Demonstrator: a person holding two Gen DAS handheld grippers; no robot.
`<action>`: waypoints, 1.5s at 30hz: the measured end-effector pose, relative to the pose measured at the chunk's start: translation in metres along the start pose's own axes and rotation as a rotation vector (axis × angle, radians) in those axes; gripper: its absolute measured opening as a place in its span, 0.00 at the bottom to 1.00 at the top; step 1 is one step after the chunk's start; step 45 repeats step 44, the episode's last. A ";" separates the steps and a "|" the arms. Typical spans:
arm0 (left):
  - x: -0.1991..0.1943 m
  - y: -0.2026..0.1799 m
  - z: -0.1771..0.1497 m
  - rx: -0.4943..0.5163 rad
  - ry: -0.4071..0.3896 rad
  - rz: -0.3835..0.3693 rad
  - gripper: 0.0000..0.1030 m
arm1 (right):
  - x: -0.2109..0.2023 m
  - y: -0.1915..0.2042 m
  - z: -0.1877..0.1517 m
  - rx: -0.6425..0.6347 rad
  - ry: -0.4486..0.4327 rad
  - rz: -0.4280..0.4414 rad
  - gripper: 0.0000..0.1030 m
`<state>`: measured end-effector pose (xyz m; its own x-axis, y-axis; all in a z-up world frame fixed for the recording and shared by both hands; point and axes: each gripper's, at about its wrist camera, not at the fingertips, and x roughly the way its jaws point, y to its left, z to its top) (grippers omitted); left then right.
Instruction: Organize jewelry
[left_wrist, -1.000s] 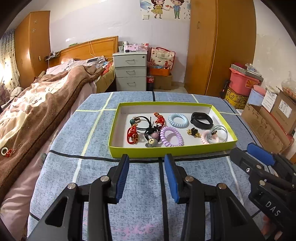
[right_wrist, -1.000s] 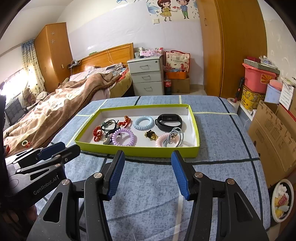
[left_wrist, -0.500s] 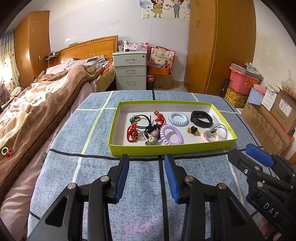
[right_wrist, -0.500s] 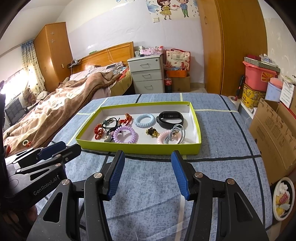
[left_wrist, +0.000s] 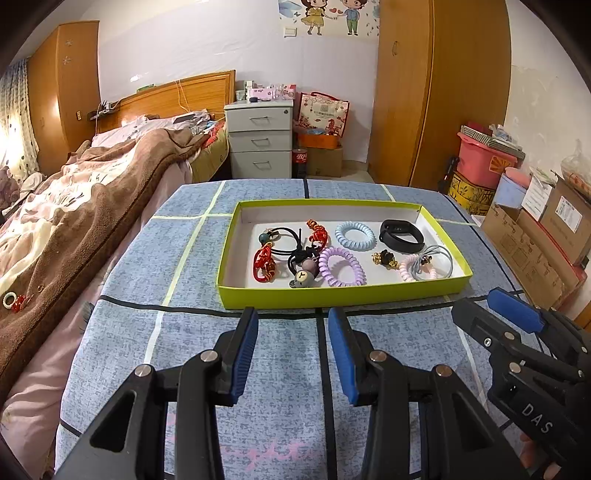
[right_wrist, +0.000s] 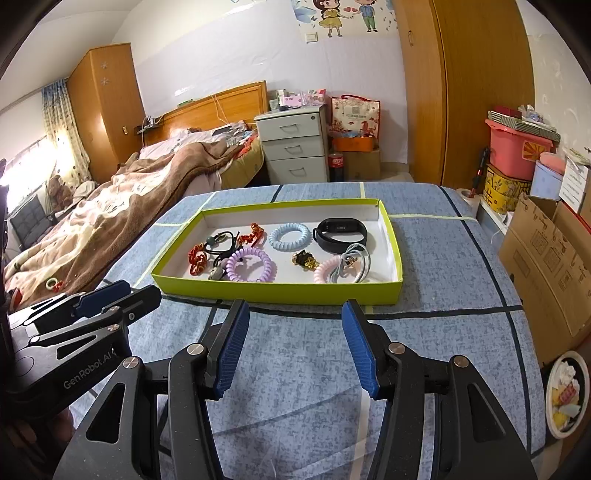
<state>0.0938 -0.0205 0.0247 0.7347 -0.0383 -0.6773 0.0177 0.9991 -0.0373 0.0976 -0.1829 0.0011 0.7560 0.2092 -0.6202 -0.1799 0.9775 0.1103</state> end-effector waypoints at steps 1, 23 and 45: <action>0.000 0.000 0.000 -0.001 0.001 0.001 0.40 | 0.000 0.000 0.000 0.000 0.001 0.000 0.52; -0.002 0.000 -0.001 -0.004 0.001 0.003 0.40 | 0.000 0.001 -0.002 0.000 0.008 0.007 0.52; 0.001 0.005 -0.003 -0.026 0.010 0.000 0.40 | 0.000 0.000 -0.003 -0.001 0.012 0.006 0.51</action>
